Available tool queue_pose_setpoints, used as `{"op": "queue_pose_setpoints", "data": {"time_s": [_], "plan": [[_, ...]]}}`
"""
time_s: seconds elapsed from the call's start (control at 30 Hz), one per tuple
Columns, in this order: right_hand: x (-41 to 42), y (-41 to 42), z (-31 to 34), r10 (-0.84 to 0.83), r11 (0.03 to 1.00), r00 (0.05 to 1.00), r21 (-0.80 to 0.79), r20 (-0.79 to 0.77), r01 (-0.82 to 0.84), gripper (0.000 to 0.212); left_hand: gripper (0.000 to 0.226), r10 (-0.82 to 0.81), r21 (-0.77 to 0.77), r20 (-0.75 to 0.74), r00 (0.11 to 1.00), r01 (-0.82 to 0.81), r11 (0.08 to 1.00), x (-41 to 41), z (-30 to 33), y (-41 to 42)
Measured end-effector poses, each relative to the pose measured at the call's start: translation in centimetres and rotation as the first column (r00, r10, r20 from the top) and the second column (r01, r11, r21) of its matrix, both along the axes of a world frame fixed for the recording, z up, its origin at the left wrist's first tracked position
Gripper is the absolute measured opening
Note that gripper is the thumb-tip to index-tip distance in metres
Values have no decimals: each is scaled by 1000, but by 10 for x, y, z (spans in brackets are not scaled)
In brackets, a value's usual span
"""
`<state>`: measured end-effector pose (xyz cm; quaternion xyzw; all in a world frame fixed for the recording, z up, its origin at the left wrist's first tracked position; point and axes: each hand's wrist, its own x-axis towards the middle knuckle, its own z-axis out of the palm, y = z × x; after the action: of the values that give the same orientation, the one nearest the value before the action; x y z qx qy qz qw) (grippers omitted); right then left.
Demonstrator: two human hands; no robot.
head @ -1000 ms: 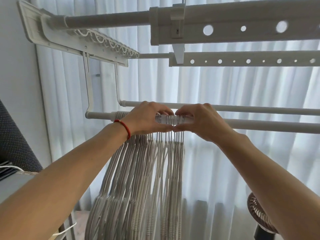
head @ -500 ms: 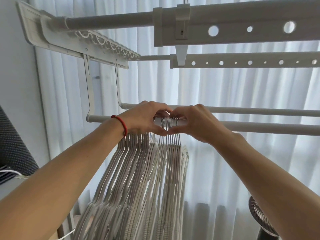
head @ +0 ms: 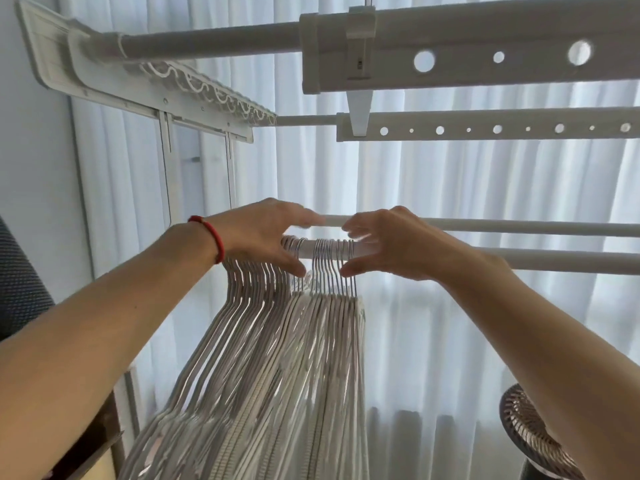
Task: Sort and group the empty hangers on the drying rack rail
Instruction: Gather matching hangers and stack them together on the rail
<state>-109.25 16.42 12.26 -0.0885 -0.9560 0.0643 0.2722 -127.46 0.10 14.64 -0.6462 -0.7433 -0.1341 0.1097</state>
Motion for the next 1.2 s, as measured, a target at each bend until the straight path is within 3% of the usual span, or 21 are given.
{"op": "queue_pose_setpoints", "data": {"time_s": [0.07, 0.2, 0.43, 1.0, 1.2], "plan": [[2, 0, -1, -11, 1000, 1000, 24, 14, 10, 48, 75, 17, -74, 29, 999, -15, 997, -3, 2, -8], [1, -2, -5, -11, 999, 1000, 39, -25, 12, 35, 51, -9, -80, 23, 1000, 11, 997, -4, -1, -9], [-9, -9, -3, 14, 999, 1000, 41, 18, -15, 21, 53, -31, -3, 83, 996, 31, 1000, -14, -8, 0], [-30, -16, -8, 26, 993, 1000, 117, 16, -28, 28, 49, -50, 119, 123, 991, 35, 992, -19, -18, 8], [-28, -14, -9, 33, 993, 999, 113, -24, -30, 40, 71, -41, 9, 3, 999, 41, 999, -20, -12, 2]]}}
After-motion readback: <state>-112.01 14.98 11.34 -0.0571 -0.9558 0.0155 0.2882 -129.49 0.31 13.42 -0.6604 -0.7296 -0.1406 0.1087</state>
